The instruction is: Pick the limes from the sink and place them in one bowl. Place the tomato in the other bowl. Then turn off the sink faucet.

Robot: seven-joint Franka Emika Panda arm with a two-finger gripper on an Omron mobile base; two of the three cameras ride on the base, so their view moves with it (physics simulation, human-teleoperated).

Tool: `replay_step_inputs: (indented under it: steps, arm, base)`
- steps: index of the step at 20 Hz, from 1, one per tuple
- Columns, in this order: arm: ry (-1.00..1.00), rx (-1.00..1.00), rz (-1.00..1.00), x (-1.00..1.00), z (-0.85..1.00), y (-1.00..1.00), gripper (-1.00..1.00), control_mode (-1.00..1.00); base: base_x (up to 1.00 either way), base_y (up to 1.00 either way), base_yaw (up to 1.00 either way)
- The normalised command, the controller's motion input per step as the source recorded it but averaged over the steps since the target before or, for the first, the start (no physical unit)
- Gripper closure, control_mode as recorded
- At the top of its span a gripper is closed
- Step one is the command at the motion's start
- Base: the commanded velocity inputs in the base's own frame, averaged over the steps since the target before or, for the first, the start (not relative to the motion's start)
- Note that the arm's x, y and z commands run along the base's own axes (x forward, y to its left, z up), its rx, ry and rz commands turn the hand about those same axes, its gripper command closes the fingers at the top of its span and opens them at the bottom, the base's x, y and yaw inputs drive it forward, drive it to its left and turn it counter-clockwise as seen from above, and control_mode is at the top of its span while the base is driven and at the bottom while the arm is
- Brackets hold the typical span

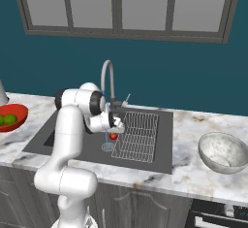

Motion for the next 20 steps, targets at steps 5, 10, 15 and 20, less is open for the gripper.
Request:
replay_step_inputs:
  steps: [5, 10, 15, 20]
  arm:
    - [0.01, 0.0, 0.0, 0.22, -0.18, 0.0, -1.0, -1.0]
    - [0.08, 0.01, 0.0, 0.02, -0.29, 0.0, -1.0, -1.0]
    - [0.13, 0.04, 0.0, -0.17, -0.41, 0.0, -1.0, -1.0]
    - [0.12, 0.03, -0.01, -0.37, -0.39, 0.0, -1.0, -1.0]
  base:
    - [0.0, 0.0, 0.0]
    - [0.0, 0.0, 0.0]
    - [0.0, 0.0, 0.0]
    - [0.0, 0.0, 0.0]
